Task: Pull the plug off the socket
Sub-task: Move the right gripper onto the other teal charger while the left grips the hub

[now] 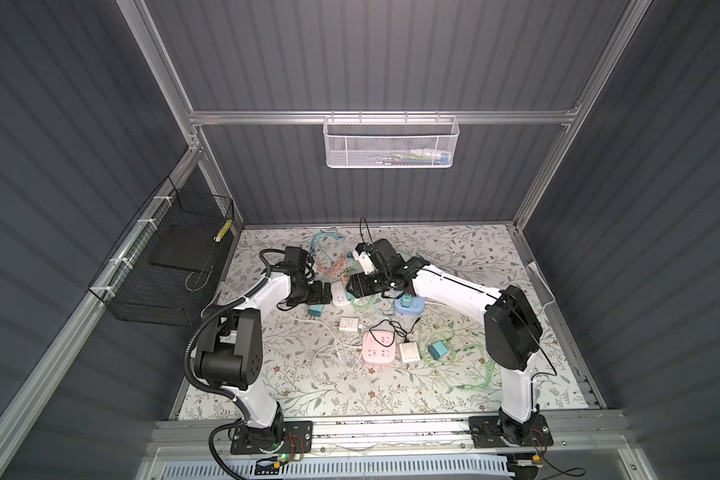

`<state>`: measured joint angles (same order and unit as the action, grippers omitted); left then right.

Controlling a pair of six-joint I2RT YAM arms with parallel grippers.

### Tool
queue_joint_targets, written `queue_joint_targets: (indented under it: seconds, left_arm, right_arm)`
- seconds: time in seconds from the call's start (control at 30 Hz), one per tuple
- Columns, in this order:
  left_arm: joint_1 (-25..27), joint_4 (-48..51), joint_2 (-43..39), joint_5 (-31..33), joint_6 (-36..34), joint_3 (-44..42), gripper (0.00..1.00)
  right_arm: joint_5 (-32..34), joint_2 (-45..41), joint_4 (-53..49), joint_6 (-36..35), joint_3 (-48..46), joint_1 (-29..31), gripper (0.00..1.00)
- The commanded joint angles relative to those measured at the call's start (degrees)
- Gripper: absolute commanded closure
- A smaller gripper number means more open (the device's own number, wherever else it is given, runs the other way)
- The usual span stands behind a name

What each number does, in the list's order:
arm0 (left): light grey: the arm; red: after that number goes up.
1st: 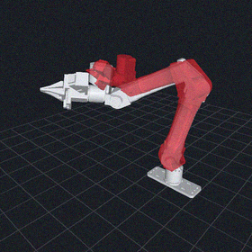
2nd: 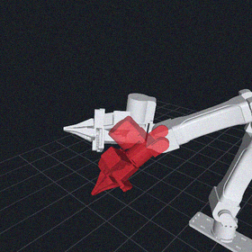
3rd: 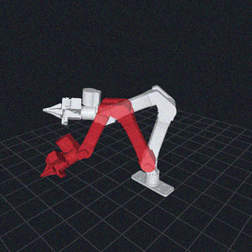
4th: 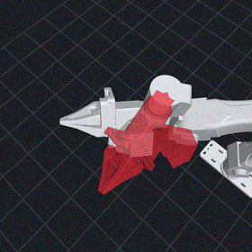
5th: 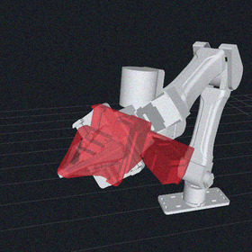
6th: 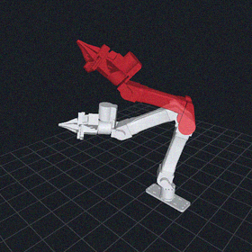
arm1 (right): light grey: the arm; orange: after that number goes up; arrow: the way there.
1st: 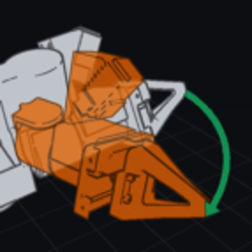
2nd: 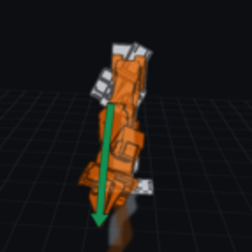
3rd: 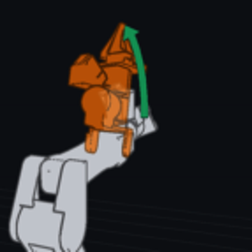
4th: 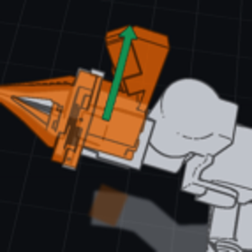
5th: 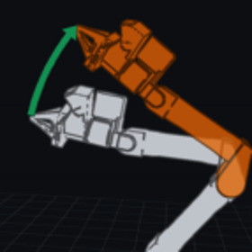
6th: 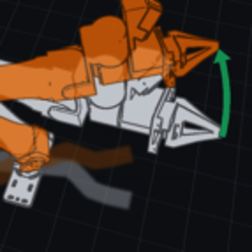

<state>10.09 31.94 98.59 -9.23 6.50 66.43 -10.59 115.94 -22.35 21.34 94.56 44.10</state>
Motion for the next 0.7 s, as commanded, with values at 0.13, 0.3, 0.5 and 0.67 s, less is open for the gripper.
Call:
queue_joint_targets:
  seconds: [0.13,0.3,0.5,0.67]
  left_arm:
    - [0.5,-1.7,1.8,-1.2,1.1,1.8,0.00]
    - [0.6,-2.4,2.4,-1.1,1.4,2.0,0.00]
    - [0.9,-3.5,2.8,-1.0,1.9,1.9,0.00]
    - [1.5,-4.2,3.3,-0.5,2.4,1.7,0.00]
  right_arm:
    - [6.8,6.4,-8.2,-2.1,8.1,1.6,0.35]
    - [8.3,9.7,-10.2,-1.4,11.5,2.1,0.37]
    - [9.7,13.0,-12.3,-0.7,15.7,2.7,0.41]
    - [12.2,15.6,-13.9,-0.4,18.6,3.2,0.45]
